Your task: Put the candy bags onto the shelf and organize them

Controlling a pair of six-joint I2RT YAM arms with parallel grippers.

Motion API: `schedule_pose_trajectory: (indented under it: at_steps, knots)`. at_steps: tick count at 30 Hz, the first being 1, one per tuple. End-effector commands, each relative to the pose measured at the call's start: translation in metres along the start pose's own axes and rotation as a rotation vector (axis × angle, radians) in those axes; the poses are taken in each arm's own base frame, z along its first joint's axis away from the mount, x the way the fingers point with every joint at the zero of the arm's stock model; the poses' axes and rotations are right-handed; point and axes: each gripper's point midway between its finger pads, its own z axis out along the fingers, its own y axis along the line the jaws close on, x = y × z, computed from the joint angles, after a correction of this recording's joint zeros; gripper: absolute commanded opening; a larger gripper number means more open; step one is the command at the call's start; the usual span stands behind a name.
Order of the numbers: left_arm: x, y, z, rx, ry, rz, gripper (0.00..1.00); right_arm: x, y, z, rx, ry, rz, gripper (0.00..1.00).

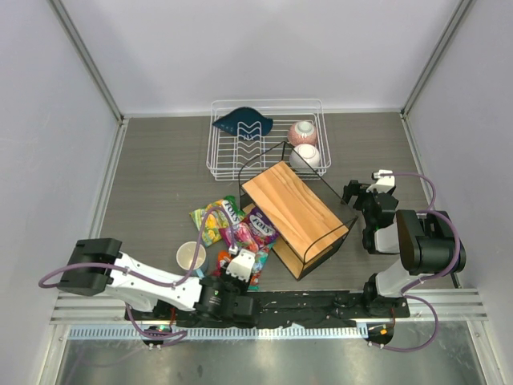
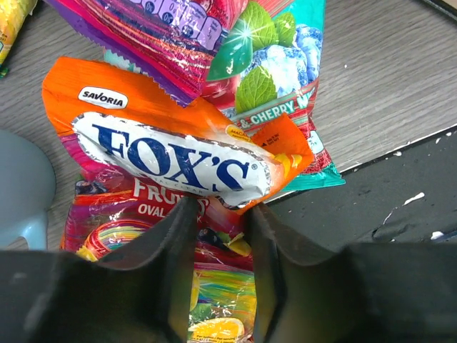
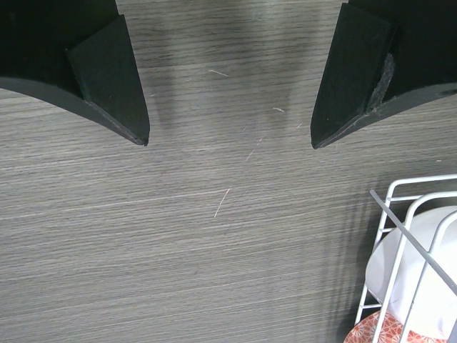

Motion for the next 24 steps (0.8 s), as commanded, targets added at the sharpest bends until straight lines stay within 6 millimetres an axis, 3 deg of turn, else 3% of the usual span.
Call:
schedule_pose_trajectory:
  at_steps: [1, 2, 3, 5, 9, 12, 16, 24]
  knots:
    - [0.013, -0.013, 0.005, 0.037, 0.039, -0.045, 0.29, -0.028, 0.003, 0.005, -0.008, -0.089, -0.019, 1.0]
    - [0.013, -0.013, 0.005, 0.036, 0.041, -0.044, 0.23, -0.028, 0.003, 0.005, -0.008, -0.089, -0.019, 1.0]
    - [0.014, -0.014, 0.005, 0.039, 0.042, -0.044, 0.1, -0.028, 0.003, 0.005, -0.008, -0.089, -0.019, 1.0]
    - [0.014, -0.014, 0.005, 0.041, 0.043, -0.042, 0.0, -0.028, 0.003, 0.005, -0.008, -0.09, -0.02, 1.0]
    - [0.004, -0.017, -0.003, 0.057, 0.035, -0.033, 0.0, -0.027, 0.003, 0.005, -0.008, -0.087, -0.02, 1.0]
    - [-0.018, -0.023, -0.018, 0.092, 0.001, -0.039, 0.0, -0.028, 0.003, 0.005, -0.008, -0.089, -0.019, 1.0]
    - [-0.063, -0.032, -0.051, 0.162, -0.072, -0.07, 0.0, -0.028, 0.003, 0.005, -0.008, -0.089, -0.02, 1.0]
    - [-0.116, -0.017, -0.095, 0.185, -0.158, -0.096, 0.0, -0.028, 0.003, 0.005, -0.008, -0.089, -0.019, 1.0]
